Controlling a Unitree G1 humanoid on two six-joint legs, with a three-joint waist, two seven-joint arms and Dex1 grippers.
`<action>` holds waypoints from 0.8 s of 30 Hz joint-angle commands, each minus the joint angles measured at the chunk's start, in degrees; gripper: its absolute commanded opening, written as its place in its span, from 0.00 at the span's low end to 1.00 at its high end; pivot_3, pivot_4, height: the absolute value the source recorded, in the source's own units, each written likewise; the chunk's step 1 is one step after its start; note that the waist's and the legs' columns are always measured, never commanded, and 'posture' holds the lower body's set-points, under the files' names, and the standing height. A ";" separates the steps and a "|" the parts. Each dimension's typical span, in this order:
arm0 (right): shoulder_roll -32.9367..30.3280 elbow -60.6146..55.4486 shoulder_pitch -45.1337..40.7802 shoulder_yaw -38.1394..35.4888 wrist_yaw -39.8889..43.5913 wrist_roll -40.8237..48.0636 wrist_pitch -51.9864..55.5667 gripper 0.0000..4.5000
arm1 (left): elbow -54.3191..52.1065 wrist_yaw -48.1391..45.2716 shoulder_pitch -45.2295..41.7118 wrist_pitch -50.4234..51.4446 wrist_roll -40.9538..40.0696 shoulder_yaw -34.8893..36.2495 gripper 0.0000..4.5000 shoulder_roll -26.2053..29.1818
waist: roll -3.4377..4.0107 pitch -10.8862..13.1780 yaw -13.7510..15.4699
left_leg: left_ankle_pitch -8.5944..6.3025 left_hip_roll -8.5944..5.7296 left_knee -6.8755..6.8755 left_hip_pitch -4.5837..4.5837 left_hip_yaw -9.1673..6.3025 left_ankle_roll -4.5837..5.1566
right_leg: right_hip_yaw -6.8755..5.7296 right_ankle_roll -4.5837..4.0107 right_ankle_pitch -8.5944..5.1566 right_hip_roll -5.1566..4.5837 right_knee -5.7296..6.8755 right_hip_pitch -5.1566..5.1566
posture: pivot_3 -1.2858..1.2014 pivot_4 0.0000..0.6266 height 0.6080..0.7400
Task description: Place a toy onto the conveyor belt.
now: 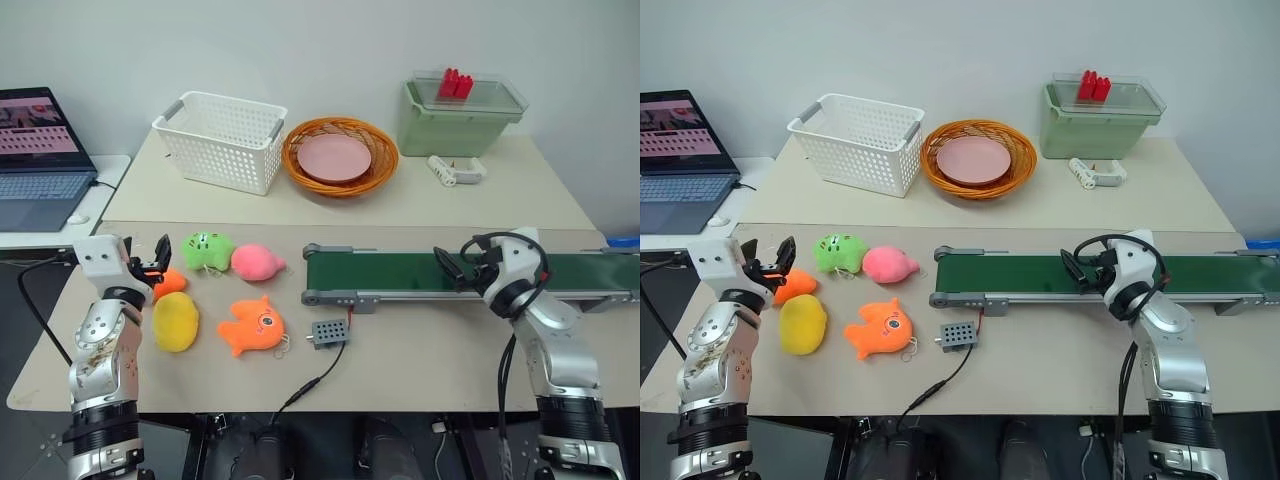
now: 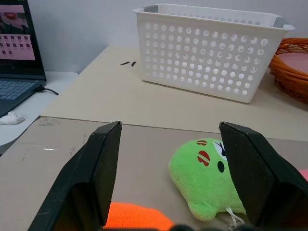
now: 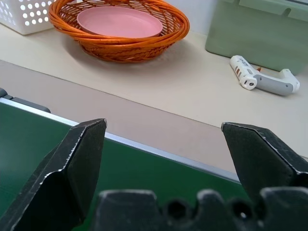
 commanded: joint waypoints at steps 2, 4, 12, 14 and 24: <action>0.02 -2.28 0.18 -1.08 -0.62 0.28 -1.24 1.00 | 0.25 -0.96 -2.05 -1.06 0.03 -0.76 0.76 0.25 | 0.00 0.00 0.01 | 0.00 0.00 0.00 0.00 0.00 0.00 | 0.00 0.00 0.00 0.00 0.00 0.00 | 0.52 0.24 1.00; 0.19 -2.53 -0.03 -0.91 -0.78 0.34 -0.92 1.00 | 0.20 -1.21 -2.53 -0.70 -0.54 -0.85 0.76 0.02 | 0.00 0.00 0.11 | 0.00 -0.01 0.00 -0.01 -0.01 0.00 | -0.01 0.00 0.00 0.00 0.00 0.01 | 0.52 0.24 1.00; -3.86 -13.52 -0.28 6.83 13.77 6.25 1.69 1.00 | -1.84 -1.44 -0.59 -0.11 -1.77 -0.50 0.76 -1.25 | 0.01 0.00 -0.40 | 0.01 0.00 0.00 0.00 0.00 0.00 | 0.01 0.01 0.01 0.01 0.01 -0.02 | 0.52 0.24 1.00; -7.27 -18.08 0.60 9.41 21.18 9.83 3.46 1.00 | -3.12 -0.92 0.36 0.27 -1.99 -0.35 0.76 -1.77 | 0.01 0.00 -0.64 | 0.00 0.02 -0.02 0.03 -0.01 0.01 | 0.02 0.01 0.00 0.01 0.00 0.00 | 0.52 0.24 1.00; -15.15 -25.64 -3.44 15.88 36.57 15.54 5.93 1.00 | -10.34 1.24 5.49 3.30 -3.52 0.97 0.76 -3.70 | -0.01 0.01 0.22 | -0.33 0.00 0.13 0.08 -0.14 0.55 | -0.05 0.02 0.01 -0.06 -0.05 0.15 | 0.52 0.24 1.00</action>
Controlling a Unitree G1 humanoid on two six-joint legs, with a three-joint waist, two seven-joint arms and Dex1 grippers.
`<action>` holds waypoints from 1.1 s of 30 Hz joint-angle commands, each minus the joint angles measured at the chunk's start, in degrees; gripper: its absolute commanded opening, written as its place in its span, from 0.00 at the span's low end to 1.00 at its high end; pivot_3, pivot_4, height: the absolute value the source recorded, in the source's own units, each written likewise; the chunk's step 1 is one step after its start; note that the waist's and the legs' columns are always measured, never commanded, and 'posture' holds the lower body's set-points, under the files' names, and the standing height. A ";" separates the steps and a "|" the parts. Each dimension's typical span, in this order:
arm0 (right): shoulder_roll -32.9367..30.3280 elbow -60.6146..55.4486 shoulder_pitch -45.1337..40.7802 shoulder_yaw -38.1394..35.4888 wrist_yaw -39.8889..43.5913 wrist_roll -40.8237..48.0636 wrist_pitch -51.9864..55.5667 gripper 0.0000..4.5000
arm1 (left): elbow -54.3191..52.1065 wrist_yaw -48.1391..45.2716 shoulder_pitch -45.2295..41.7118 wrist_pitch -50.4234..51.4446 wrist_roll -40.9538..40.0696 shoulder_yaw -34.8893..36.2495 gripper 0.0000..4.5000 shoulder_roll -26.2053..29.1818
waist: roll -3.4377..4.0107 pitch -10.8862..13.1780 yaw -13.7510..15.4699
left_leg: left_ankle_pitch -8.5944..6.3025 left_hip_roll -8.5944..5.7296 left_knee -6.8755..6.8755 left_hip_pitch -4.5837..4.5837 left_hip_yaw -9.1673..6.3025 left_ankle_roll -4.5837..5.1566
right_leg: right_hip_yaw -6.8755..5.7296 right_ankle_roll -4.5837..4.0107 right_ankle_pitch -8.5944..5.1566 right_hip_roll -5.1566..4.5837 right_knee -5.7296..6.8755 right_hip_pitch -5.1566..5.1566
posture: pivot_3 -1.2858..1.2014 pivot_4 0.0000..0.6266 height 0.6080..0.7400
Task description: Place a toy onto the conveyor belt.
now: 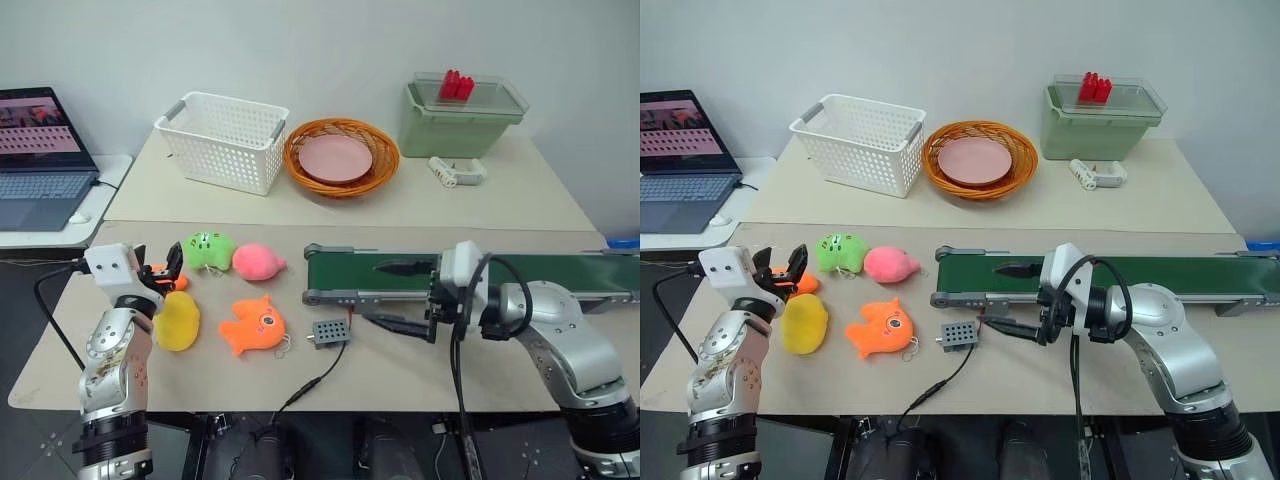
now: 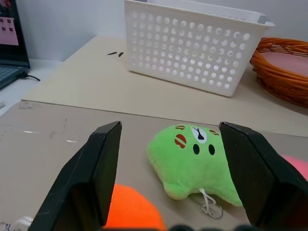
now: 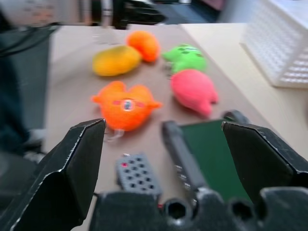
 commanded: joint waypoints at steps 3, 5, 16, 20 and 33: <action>0.76 -0.32 -2.72 1.42 1.18 0.15 -0.22 1.00 | -7.80 1.83 4.39 2.04 -5.59 4.51 0.76 -2.09 | 0.00 0.00 0.04 | 0.07 0.00 -0.02 -0.01 0.00 -0.13 | 0.01 -0.01 0.00 -0.01 0.01 -0.03 | 0.52 0.24 1.00; 1.51 0.55 -2.82 2.21 0.89 -0.41 -0.42 1.00 | -9.94 3.21 7.88 4.34 -10.78 8.13 0.76 -4.47 | 0.00 0.00 -0.03 | 0.21 0.01 -0.04 -0.02 0.01 -0.41 | 0.01 -0.01 0.00 -0.02 0.00 -0.05 | 0.52 0.24 1.00; 3.83 3.78 -1.69 4.35 -0.47 -3.20 -0.72 1.00 | -3.60 11.37 10.40 13.78 -50.86 22.67 0.76 -14.21 | -0.04 0.01 0.51 | -0.03 -0.02 0.06 0.07 -0.12 -0.08 | -0.04 -0.08 -0.07 -0.05 0.05 0.08 | 0.52 0.24 1.00; 4.58 3.41 -1.28 3.06 -1.90 -2.83 -0.40 1.00 | 1.78 10.44 9.48 13.37 -52.26 22.68 0.76 -13.06 | -0.06 0.00 0.35 | -0.05 -0.04 0.08 0.06 -0.05 -0.04 | -0.03 -0.07 -0.08 0.00 0.03 0.09 | 0.52 0.24 1.00; 6.11 1.53 0.60 1.45 -8.65 -2.47 0.40 1.00 | 18.22 7.89 -2.95 15.06 -45.58 18.30 0.76 -3.15 | -0.05 0.00 0.62 | 0.04 -0.03 0.02 0.16 -0.05 -0.20 | -0.04 -0.17 -0.15 0.05 0.08 0.14 | 0.52 0.24 1.00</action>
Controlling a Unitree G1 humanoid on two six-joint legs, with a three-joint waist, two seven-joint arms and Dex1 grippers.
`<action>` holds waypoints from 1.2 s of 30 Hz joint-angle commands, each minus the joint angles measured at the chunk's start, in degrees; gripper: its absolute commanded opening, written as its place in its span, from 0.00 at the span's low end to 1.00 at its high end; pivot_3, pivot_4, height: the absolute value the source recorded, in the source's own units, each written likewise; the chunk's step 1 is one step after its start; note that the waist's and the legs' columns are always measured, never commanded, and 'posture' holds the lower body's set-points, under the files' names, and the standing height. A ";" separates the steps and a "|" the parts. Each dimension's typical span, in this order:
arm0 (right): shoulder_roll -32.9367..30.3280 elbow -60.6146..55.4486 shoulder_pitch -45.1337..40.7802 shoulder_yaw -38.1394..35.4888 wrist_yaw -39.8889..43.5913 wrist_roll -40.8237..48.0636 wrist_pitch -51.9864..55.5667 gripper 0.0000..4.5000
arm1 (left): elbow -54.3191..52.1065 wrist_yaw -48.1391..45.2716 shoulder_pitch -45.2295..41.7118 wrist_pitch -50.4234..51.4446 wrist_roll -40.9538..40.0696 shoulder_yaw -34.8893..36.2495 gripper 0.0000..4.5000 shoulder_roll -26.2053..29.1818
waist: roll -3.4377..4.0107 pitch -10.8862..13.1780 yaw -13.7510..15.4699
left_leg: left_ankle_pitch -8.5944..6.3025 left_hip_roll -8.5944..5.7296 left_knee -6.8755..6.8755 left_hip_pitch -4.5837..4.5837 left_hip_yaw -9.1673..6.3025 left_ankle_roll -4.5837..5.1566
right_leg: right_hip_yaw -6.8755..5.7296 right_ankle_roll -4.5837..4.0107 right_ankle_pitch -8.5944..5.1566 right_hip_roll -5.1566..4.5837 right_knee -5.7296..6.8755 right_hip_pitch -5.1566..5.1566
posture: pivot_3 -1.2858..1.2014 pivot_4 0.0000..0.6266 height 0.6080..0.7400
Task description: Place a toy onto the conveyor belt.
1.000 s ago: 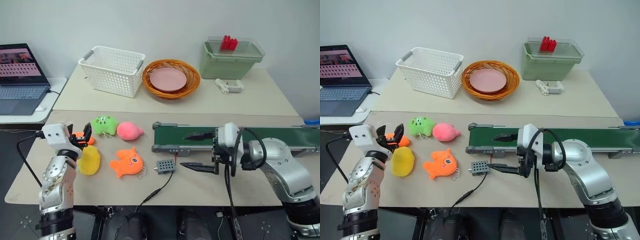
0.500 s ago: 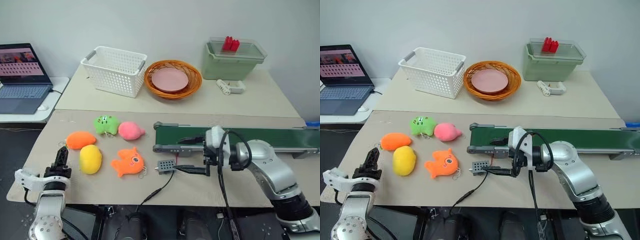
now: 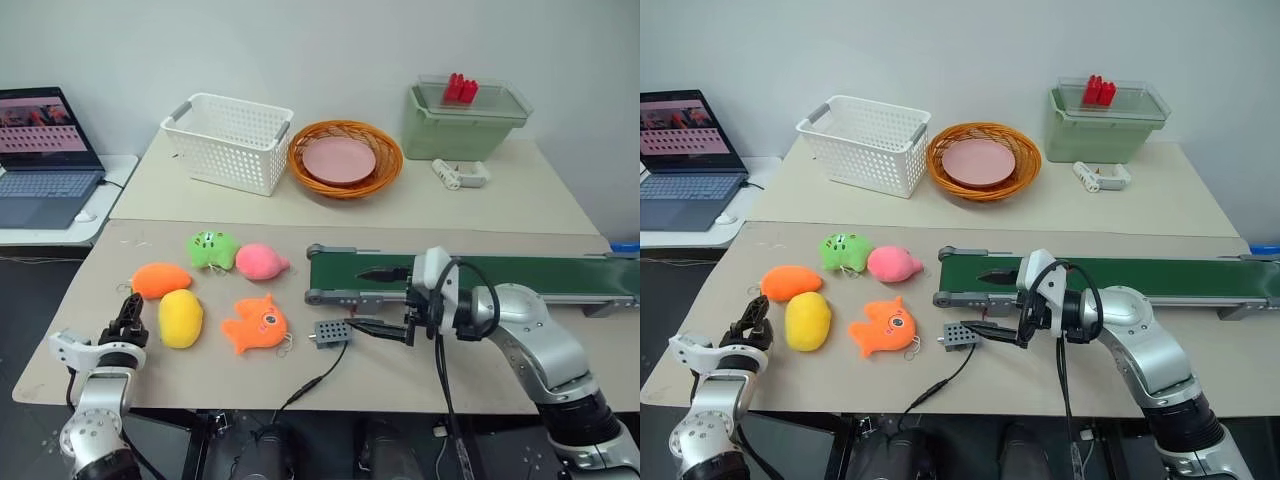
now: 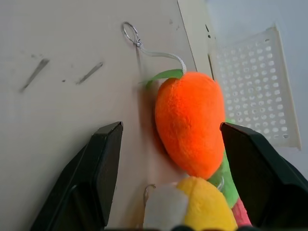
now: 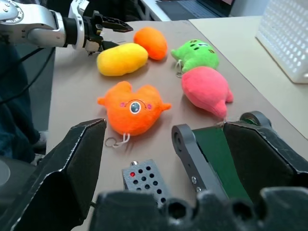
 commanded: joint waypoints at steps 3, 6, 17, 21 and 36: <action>0.21 -2.64 0.33 -1.99 -1.73 0.40 -0.06 1.00 | 4.43 -0.66 -6.51 2.06 2.80 -2.47 0.76 2.81 | 0.00 0.00 0.09 | 0.18 -0.01 0.01 -0.05 0.01 -0.30 | -0.02 0.01 0.00 0.00 -0.02 0.00 | 0.52 0.24 1.00; 0.34 -3.21 0.50 -2.17 -2.42 0.54 0.00 1.00 | 7.40 -1.11 -9.51 2.75 2.99 -2.49 0.76 2.86 | -0.01 0.00 -0.02 | 0.17 -0.01 0.00 -0.06 0.02 -0.29 | -0.01 0.03 0.01 0.00 -0.03 0.00 | 0.52 0.24 1.00; 0.58 -3.58 1.04 -2.56 -5.12 0.05 -0.13 1.00 | 13.89 -0.96 -12.61 -0.25 7.03 -1.65 0.76 0.44 | 0.00 -0.01 -0.04 | 0.19 -0.01 -0.02 0.04 0.02 -0.32 | 0.00 0.04 0.01 0.00 0.00 0.06 | 0.52 0.24 1.00; 0.47 -3.48 1.17 -2.53 -5.61 -0.02 -0.25 1.00 | 14.07 -1.41 -12.82 -0.54 7.41 -1.53 0.59 0.43 | 0.01 -0.02 -0.15 | 0.10 0.00 -0.06 0.15 0.02 -0.17 | 0.01 0.04 0.01 -0.01 0.00 0.12 | 0.52 0.24 1.00; 0.44 -2.86 1.21 -1.94 -6.15 -0.90 -0.13 1.00 | 6.93 -1.65 -12.49 -2.33 8.01 -0.43 0.03 -0.35 | 0.01 -0.02 -0.42 | 0.06 0.01 -0.08 0.12 0.03 -0.12 | 0.01 0.03 0.01 -0.02 -0.01 0.08 | 0.52 0.24 1.00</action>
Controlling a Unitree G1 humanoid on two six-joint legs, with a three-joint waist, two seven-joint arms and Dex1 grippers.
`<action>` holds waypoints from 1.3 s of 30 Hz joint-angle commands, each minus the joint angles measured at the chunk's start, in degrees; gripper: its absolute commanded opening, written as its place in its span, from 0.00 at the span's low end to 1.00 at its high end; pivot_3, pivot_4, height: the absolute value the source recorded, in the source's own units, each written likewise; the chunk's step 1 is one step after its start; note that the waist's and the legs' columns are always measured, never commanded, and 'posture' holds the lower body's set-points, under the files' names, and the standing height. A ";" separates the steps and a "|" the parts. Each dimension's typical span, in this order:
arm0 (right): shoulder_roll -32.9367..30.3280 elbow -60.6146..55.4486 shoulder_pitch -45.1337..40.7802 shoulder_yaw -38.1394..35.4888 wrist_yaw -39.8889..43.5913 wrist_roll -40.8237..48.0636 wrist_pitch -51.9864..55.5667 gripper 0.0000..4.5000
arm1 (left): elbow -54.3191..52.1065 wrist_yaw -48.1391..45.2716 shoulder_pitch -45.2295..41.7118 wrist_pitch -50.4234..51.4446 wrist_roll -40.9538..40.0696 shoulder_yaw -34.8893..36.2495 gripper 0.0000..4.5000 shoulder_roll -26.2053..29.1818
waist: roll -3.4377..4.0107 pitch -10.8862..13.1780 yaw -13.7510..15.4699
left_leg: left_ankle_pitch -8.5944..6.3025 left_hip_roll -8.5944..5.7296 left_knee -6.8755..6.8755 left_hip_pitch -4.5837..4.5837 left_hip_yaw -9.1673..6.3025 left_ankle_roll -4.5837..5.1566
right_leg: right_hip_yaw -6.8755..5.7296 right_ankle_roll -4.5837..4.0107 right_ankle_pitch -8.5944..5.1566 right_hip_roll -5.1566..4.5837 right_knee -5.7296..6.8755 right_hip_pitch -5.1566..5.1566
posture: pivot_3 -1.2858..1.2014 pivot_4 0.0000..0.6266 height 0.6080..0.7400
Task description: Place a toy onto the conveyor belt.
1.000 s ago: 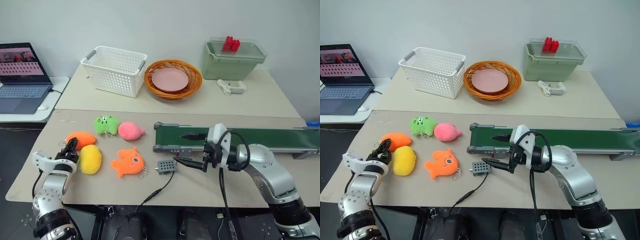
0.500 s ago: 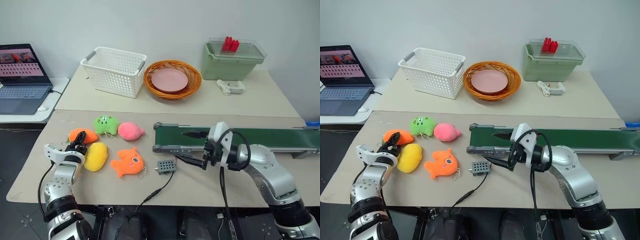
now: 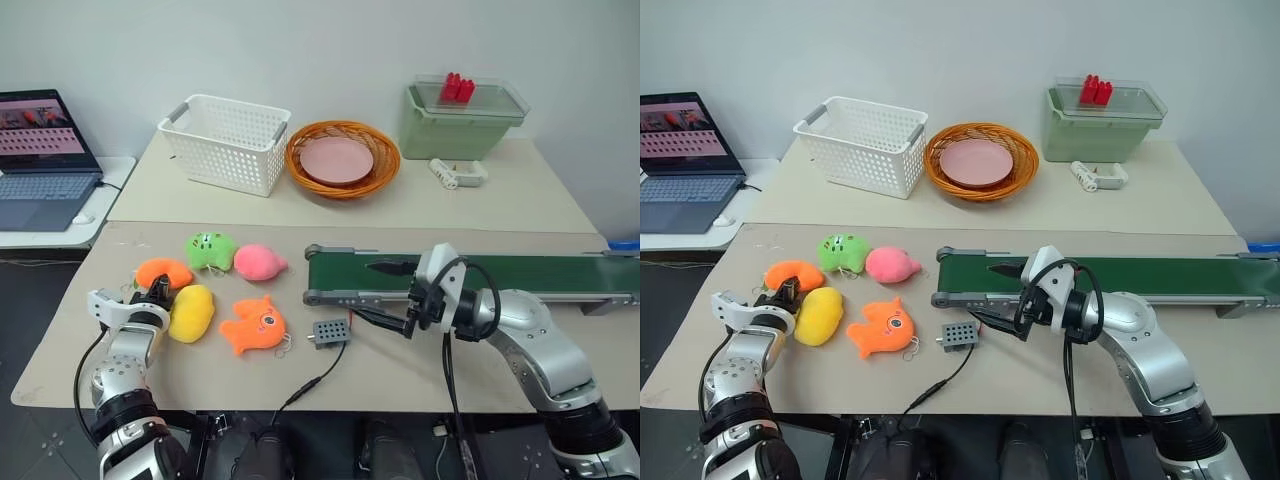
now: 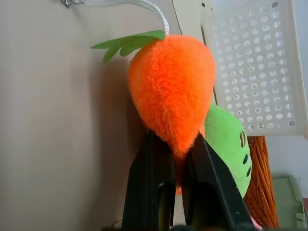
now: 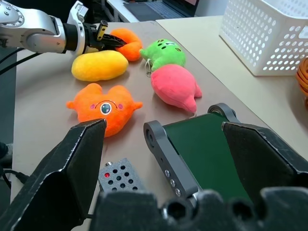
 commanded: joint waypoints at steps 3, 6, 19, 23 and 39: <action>0.23 -0.98 -0.28 -0.68 0.01 -0.55 -0.11 1.00 | -12.05 2.35 0.04 -0.32 -3.32 1.54 0.03 -0.33 | -0.10 0.06 0.00 | 0.12 0.00 0.00 -0.14 0.00 -0.21 | -0.01 0.01 0.01 0.00 -0.02 -0.10 | 0.52 0.24 1.00; 0.49 -0.32 -0.67 -0.72 0.14 -0.66 -0.13 1.00 | -19.13 5.67 0.00 0.29 -6.16 2.50 0.03 0.12 | -0.18 0.10 -0.03 | 0.12 0.00 0.00 -0.19 -0.03 -0.22 | -0.01 0.02 0.02 0.00 -0.03 -0.12 | 0.52 0.24 1.00; -0.35 2.66 -2.09 -4.83 -0.60 -0.93 -0.49 1.00 | -36.26 -4.09 -8.57 1.91 17.56 -31.07 0.03 14.05 | -0.20 0.12 0.59 | 0.16 -0.11 0.00 -0.17 0.02 -0.26 | 0.02 0.03 0.01 0.03 -0.05 -0.07 | 0.52 0.24 1.00; -1.46 2.96 -1.44 -8.13 -0.94 -0.42 -0.33 1.00 | -33.72 -15.46 -14.13 -5.63 32.64 -46.72 0.03 16.75 | -0.20 0.12 0.67 | 0.16 -0.13 0.00 -0.30 0.11 -0.26 | 0.00 0.07 0.04 0.09 -0.08 -0.13 | 0.52 0.24 1.00; -3.66 3.64 9.53 -22.25 -2.20 0.88 -2.41 1.00 | -7.89 -42.32 -24.52 -48.11 62.97 -64.86 0.03 16.97 | -0.19 0.13 0.07 | 0.02 0.05 -0.05 -0.47 0.09 0.01 | 0.02 0.00 -0.12 0.20 -0.04 -0.45 | 0.52 0.24 1.00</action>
